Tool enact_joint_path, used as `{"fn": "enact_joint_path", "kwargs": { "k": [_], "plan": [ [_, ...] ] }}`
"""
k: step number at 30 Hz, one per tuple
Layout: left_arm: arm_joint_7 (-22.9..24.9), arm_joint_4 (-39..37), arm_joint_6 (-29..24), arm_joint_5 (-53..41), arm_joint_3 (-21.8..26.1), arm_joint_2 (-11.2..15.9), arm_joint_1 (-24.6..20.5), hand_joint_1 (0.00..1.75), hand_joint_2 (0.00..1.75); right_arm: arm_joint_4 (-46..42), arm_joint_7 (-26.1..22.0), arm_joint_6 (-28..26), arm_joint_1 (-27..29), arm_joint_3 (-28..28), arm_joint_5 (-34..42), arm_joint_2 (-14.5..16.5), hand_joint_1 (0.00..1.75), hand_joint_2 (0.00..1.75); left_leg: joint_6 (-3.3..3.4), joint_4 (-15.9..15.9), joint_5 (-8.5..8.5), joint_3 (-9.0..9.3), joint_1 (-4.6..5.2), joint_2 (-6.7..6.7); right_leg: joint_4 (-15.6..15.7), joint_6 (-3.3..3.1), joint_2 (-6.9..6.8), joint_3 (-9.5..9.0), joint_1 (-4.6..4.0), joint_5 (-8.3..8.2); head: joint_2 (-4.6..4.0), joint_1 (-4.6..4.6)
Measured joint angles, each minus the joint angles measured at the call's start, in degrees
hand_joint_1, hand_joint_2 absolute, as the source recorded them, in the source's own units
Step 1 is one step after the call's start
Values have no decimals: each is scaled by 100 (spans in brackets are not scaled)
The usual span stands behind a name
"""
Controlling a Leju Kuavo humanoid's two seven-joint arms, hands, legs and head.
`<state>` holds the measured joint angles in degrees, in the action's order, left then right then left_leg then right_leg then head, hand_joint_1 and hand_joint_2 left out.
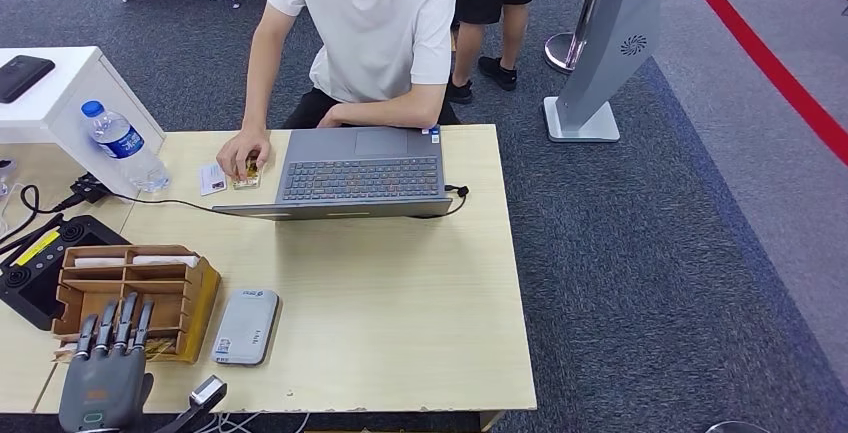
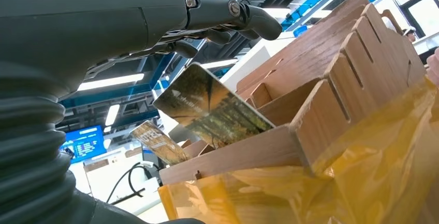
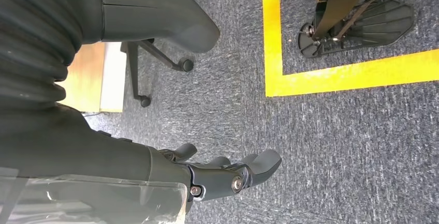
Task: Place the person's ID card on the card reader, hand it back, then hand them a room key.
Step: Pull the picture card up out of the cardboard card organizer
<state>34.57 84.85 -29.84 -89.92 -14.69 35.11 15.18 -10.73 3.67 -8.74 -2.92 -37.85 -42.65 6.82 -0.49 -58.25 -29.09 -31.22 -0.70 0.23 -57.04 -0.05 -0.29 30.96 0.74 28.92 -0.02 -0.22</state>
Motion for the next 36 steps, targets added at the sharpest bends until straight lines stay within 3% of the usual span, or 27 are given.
{"fn": "enact_joint_path", "kwargs": {
  "k": [22,26,36],
  "plan": [
    [-36,89,87,0,-105,-12,-158,0,175,0,-32,6,0,-82,-42,0,0,175,0,0,0,0,0,1,0,0,1,0,0,0,0,0],
    [-36,94,84,0,-108,-14,-157,175,175,0,-31,6,0,-84,-48,0,0,175,0,0,0,0,0,1,0,0,1,0,0,0,0,0],
    [-738,96,49,0,221,-338,-112,175,175,0,-33,7,1,-95,-79,2,0,175,0,0,0,0,1,-1,0,0,0,-1,1,0,0,-1]
  ]
}}
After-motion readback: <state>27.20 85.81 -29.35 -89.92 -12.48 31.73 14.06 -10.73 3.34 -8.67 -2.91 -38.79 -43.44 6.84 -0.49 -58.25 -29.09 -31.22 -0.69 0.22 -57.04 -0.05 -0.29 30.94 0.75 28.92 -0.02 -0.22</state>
